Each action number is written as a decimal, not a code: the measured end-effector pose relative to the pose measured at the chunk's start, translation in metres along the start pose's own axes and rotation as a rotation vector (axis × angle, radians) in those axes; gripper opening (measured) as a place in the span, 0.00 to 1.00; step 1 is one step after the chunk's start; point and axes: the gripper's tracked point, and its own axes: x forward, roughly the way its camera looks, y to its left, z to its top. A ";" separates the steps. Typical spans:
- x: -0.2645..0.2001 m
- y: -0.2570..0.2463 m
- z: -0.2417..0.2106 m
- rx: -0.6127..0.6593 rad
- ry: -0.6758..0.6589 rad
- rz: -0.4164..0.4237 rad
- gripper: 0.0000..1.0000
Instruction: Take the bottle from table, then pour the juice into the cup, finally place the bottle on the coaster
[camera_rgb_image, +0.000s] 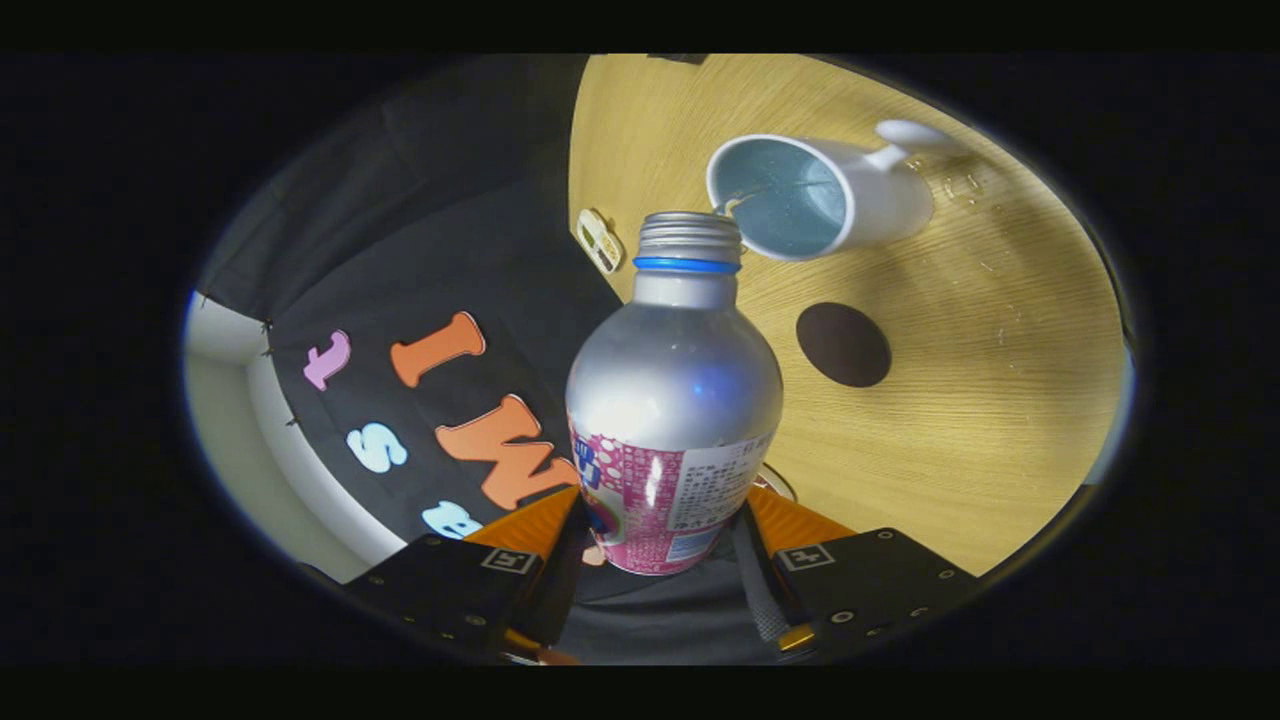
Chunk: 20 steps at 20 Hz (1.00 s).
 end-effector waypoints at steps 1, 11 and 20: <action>0.000 0.000 0.001 0.007 -0.001 0.000 0.72; 0.001 0.007 0.004 0.071 0.002 -0.001 0.72; 0.001 0.012 0.006 0.121 -0.004 -0.001 0.72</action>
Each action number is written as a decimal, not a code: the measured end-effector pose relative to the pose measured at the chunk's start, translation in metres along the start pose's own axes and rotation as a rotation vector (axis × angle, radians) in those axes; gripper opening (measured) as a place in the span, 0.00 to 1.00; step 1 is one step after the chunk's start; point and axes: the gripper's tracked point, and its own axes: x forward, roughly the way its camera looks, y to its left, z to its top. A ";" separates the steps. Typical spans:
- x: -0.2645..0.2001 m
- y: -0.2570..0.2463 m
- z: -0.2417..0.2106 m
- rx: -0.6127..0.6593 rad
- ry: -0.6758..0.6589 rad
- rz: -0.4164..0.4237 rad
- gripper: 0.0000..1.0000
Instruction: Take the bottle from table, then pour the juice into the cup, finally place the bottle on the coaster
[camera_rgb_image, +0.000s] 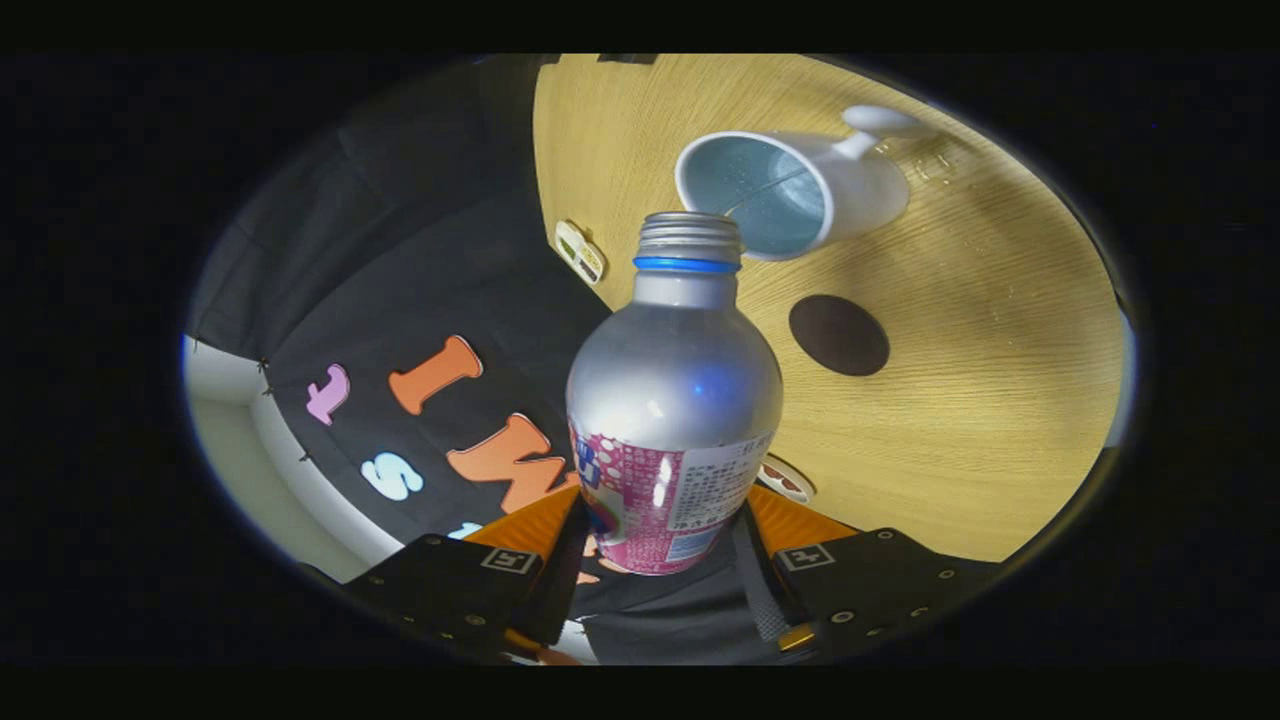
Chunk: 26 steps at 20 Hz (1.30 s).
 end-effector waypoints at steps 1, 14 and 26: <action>-0.001 0.002 0.001 0.010 -0.002 0.007 0.72; 0.004 -0.021 -0.001 -0.160 -0.002 -0.043 0.72; 0.005 -0.044 0.027 -1.177 -0.164 -0.143 0.72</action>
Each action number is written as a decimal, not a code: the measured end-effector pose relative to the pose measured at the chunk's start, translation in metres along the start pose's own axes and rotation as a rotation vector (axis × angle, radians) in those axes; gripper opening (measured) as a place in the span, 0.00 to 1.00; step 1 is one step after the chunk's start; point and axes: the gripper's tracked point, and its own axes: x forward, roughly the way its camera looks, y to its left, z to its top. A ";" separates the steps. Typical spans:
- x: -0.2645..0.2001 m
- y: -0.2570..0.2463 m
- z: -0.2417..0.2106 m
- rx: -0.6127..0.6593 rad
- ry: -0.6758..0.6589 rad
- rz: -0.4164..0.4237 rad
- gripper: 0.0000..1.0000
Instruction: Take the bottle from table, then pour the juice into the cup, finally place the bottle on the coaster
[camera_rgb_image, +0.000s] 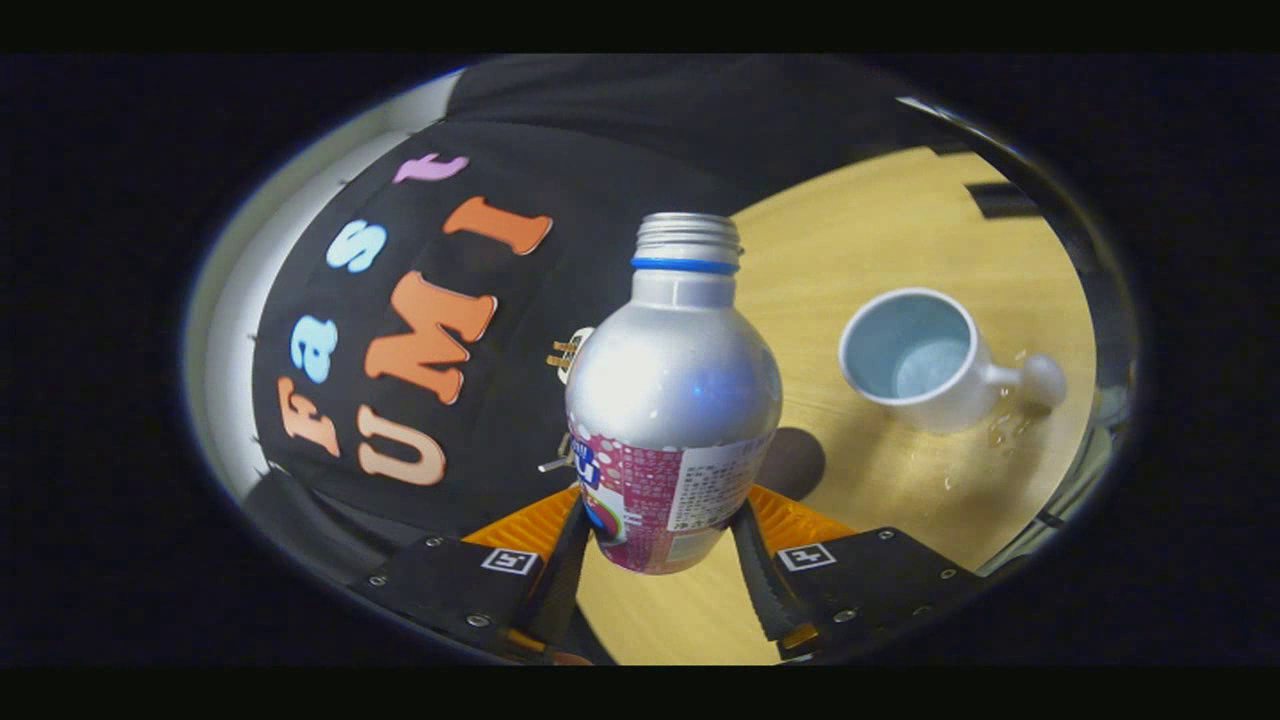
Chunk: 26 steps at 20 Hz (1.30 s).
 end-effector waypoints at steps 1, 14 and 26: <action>0.000 0.006 0.005 -0.100 -0.025 -0.001 0.72; 0.051 -0.014 0.023 -0.846 -0.158 -0.239 0.75; 0.103 -0.060 -0.015 -0.924 -0.076 -0.313 0.76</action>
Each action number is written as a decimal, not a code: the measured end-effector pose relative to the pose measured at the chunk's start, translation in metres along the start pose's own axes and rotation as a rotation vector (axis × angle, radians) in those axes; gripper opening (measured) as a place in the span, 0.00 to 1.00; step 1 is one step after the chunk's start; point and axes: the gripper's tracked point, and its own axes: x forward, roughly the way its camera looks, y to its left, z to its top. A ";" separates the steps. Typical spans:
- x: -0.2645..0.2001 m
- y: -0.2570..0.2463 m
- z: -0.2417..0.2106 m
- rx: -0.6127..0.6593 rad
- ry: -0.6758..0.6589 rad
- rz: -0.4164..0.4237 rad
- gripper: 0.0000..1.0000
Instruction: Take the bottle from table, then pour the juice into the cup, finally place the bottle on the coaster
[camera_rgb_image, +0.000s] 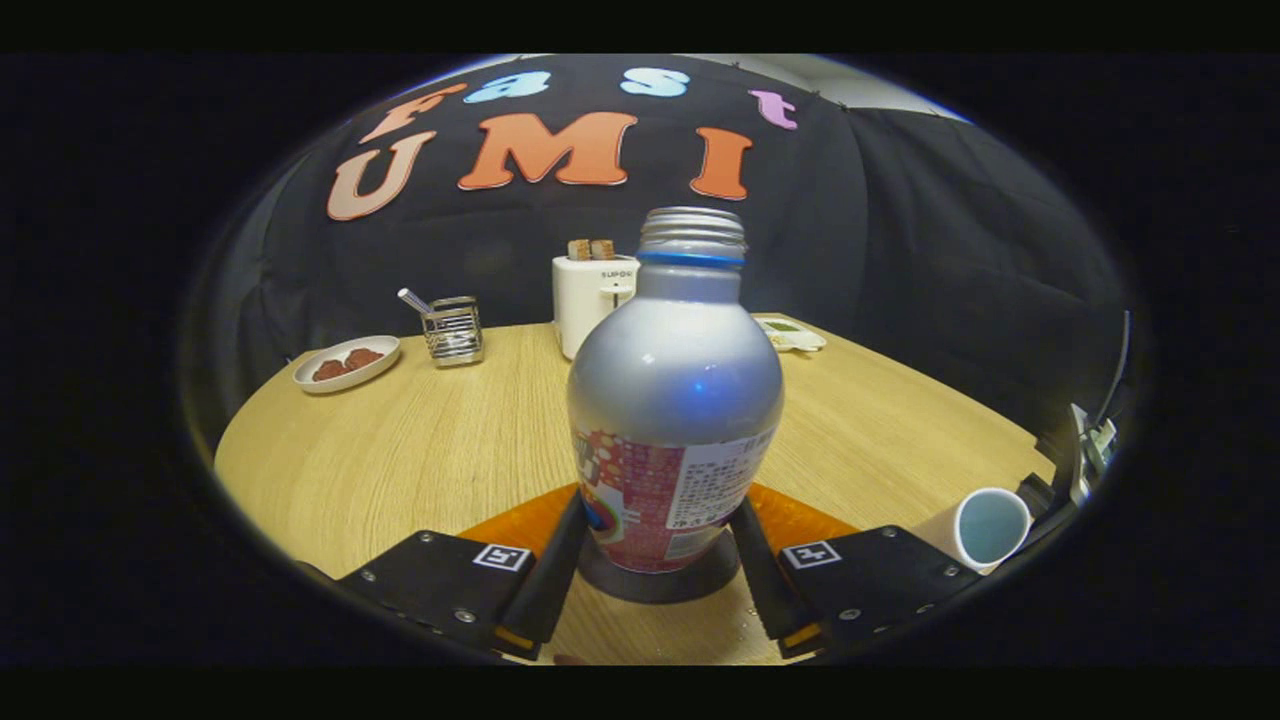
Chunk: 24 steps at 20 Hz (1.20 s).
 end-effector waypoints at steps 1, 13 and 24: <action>-0.002 -0.001 -0.001 0.001 0.001 0.000 0.77; -0.048 -0.010 0.000 0.028 -0.043 -0.003 0.98; -0.223 0.041 0.075 0.061 -0.325 0.317 0.97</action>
